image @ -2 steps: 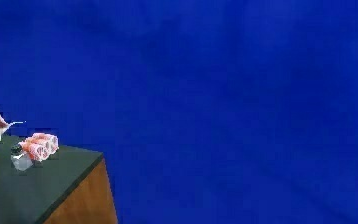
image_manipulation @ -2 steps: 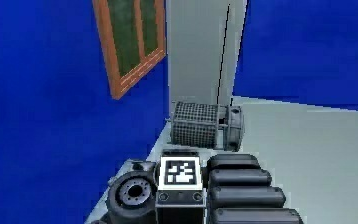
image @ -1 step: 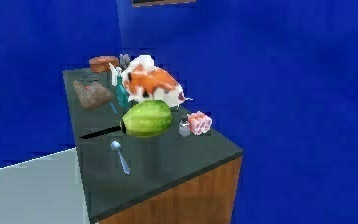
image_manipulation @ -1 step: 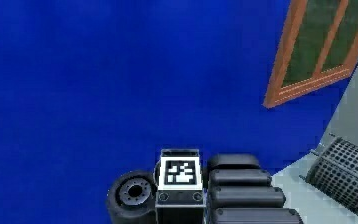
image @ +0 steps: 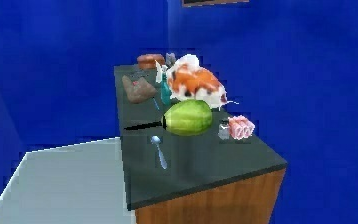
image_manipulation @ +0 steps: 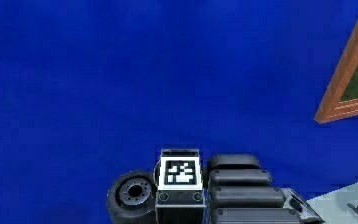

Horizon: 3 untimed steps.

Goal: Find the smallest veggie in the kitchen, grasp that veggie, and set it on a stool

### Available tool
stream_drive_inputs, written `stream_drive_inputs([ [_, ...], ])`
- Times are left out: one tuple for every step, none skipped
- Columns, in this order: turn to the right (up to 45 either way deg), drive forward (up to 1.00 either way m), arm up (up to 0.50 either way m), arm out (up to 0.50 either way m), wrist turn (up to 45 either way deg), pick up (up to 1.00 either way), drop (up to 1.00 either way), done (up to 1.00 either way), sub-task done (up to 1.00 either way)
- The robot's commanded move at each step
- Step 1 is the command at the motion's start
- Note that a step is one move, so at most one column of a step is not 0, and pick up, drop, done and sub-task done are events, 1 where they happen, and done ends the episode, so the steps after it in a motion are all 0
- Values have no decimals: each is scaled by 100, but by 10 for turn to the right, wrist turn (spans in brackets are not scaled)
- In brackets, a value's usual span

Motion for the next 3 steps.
stream_drive_inputs([
  [0, 0, 0, 20, 0, 0, 0, 0, 0],
  [0, 0, 0, 0, 390, 0, 0, 0, 0],
  [0, 0, -20, 0, 0, 0, 0, 0, 0],
])
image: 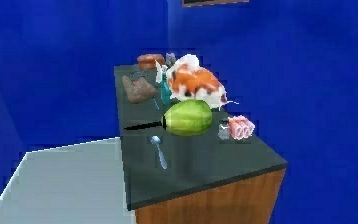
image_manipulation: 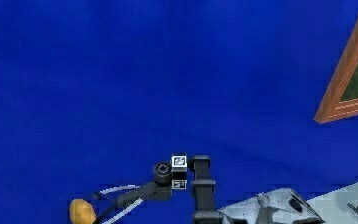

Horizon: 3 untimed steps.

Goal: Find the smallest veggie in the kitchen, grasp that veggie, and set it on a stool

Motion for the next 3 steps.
stream_drive_inputs([
  [0, 0, -32, 0, 0, 0, 0, 0, 0],
  [0, 0, 0, 0, 0, 0, 100, 0, 0],
  [0, 0, 10, 0, 0, 0, 0, 0, 0],
])
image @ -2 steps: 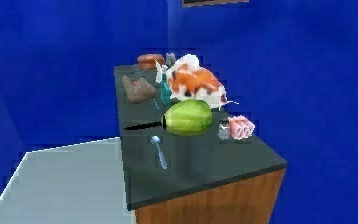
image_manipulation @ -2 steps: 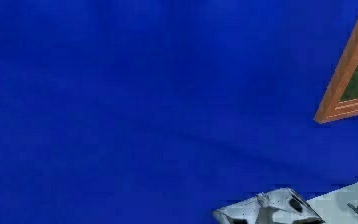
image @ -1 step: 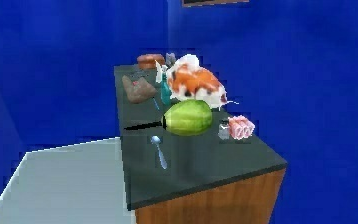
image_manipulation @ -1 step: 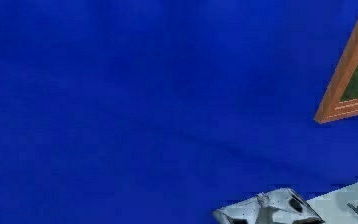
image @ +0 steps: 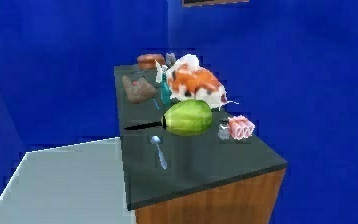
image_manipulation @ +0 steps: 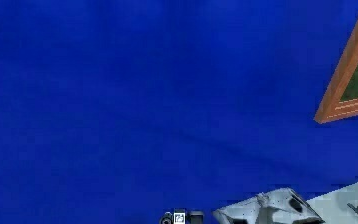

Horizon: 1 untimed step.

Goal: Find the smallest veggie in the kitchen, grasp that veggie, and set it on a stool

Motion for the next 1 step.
stream_drive_inputs([
  [0, 0, 0, -8, 0, 0, 0, 0, 0],
])
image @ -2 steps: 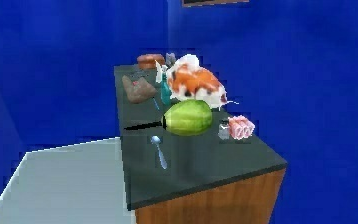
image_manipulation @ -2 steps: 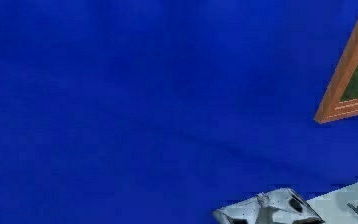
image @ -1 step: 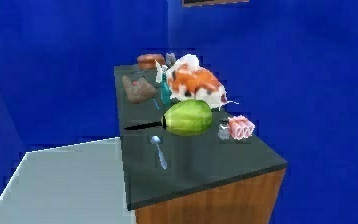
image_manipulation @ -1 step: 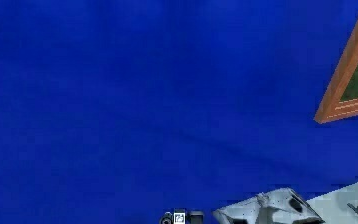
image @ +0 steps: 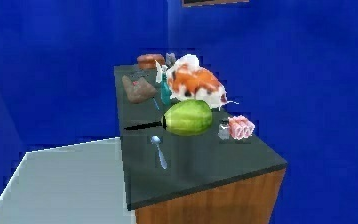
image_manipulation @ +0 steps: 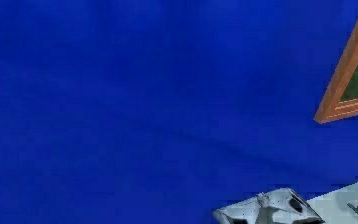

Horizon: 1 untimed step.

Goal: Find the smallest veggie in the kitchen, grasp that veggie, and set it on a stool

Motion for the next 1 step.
stream_drive_inputs([
  [0, 0, 0, 0, 0, 0, 0, 100, 0],
])
